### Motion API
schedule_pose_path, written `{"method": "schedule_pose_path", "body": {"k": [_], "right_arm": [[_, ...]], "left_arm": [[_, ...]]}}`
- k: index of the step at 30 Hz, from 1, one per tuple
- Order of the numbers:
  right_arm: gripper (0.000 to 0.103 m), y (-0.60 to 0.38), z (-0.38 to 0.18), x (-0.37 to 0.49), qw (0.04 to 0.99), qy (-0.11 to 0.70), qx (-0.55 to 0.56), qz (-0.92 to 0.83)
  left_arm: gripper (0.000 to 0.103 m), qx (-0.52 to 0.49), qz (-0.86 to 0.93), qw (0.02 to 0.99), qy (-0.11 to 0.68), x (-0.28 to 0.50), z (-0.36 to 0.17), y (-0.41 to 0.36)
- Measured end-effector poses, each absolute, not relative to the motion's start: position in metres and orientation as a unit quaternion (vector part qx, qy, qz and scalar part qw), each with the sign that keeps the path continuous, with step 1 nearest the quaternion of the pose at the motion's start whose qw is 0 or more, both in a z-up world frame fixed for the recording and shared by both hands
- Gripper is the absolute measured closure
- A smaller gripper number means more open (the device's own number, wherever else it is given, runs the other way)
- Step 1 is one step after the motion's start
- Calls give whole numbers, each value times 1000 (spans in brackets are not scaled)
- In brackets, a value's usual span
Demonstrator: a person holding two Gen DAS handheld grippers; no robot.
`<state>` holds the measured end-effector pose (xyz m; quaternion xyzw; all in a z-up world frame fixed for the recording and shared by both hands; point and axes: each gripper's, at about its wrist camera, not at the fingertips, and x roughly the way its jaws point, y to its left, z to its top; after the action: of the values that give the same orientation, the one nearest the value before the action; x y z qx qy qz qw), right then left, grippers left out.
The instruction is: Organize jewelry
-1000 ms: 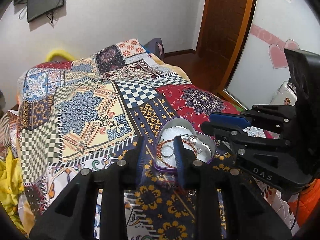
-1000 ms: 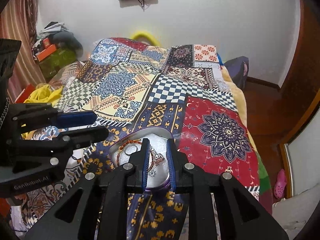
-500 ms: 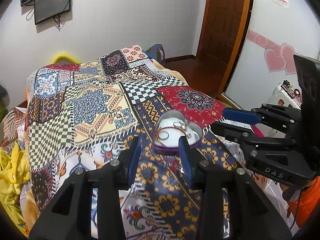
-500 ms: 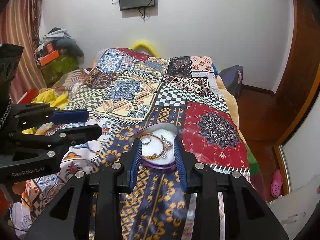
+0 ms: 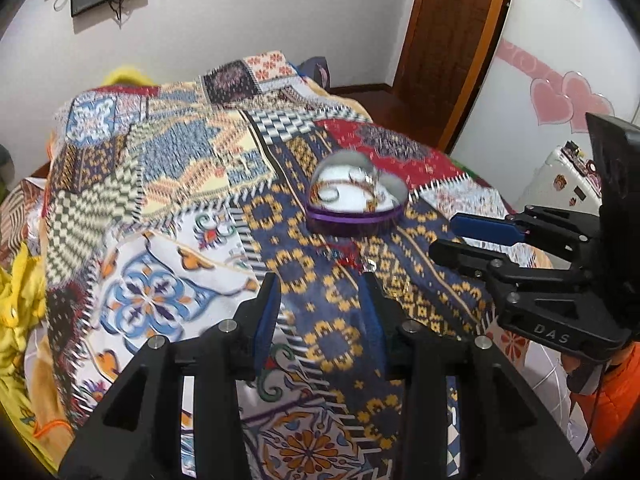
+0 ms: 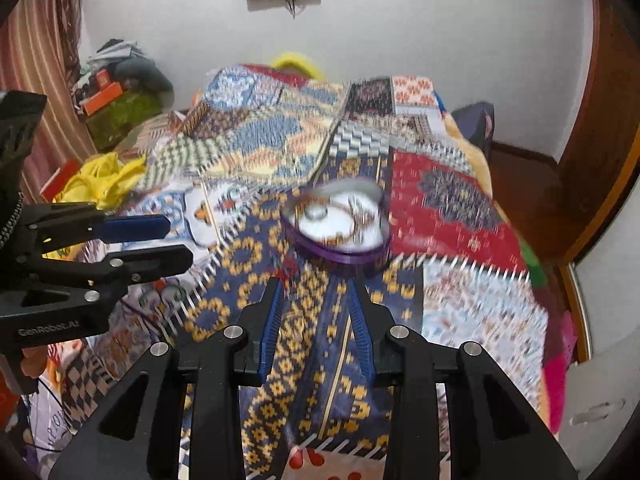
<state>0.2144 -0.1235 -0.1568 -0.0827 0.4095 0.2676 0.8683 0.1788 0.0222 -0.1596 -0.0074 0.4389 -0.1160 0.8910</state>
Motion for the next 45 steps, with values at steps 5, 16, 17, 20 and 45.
{"method": "schedule_pose_path", "body": {"k": [5,16,17,20,45], "right_arm": [[73,-129,-177,213,858,434,-80,264],[76,-117,-196,209,845,436,-95,296],[83,-115,-197,210,843,436,-97,299],[94,-110,-200,209,840,434,-103,310],[97,-153,-178,206,869,409,-58,272]], "left_arm": [[64,-3,-127,880,458,179,-180,8],[64,-19,-117,877,466,182,-198,8],[67,-22,-119,877,465,182,-197,9],[73,-29,-129,875,466,182,-196,6],[96,-15,-137,873,468,187,-204,-25]]}}
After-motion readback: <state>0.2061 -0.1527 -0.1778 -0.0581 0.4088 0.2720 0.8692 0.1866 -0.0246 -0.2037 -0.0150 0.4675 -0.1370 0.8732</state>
